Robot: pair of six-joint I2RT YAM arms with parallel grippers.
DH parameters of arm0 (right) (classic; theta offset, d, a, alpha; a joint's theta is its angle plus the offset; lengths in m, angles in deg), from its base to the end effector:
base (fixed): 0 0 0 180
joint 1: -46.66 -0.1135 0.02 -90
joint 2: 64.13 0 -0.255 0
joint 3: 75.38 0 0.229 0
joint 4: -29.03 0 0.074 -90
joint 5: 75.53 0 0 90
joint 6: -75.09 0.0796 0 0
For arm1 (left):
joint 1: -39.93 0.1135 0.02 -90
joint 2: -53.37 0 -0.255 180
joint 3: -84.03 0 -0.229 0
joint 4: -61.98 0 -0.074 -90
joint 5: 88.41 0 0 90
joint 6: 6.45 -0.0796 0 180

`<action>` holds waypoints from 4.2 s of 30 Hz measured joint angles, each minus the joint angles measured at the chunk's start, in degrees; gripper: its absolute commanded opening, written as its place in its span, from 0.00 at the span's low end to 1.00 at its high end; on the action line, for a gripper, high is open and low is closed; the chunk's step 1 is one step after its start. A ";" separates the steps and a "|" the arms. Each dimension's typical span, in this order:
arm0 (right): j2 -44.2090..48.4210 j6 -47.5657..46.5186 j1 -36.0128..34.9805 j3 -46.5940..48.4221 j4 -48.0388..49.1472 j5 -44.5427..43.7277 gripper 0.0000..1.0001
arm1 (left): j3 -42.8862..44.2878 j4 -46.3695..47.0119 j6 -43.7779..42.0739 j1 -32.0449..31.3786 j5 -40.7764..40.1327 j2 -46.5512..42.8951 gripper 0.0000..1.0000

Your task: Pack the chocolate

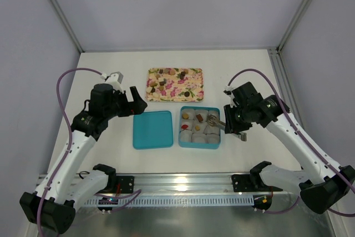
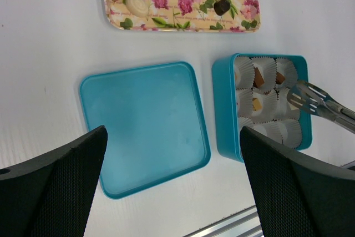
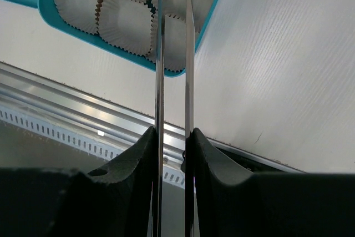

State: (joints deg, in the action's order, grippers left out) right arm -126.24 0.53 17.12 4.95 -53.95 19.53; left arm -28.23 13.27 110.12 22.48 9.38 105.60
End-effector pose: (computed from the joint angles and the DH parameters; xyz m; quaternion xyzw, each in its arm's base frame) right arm 0.1563 0.0966 0.2718 -0.1292 0.9663 0.1233 0.1852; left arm 0.1994 -0.0740 0.2926 -0.0376 0.8774 -0.2332 0.4175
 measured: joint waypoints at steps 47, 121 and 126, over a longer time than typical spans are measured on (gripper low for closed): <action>-26.08 -1.97 0.44 26.80 8.35 0.42 0.43 | 0.00 0.02 0.00 0.00 0.46 1.25 1.00; -53.77 -4.70 4.55 44.28 14.53 3.32 0.31 | 0.00 -0.17 -0.02 0.00 0.22 3.43 1.00; -51.23 -4.57 4.63 42.10 14.91 3.96 0.31 | 0.00 -0.17 -0.02 0.00 0.20 3.39 1.00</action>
State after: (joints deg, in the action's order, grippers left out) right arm -177.47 -4.03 21.75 47.05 -39.05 23.49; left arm -28.23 13.10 110.09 22.48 9.58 108.99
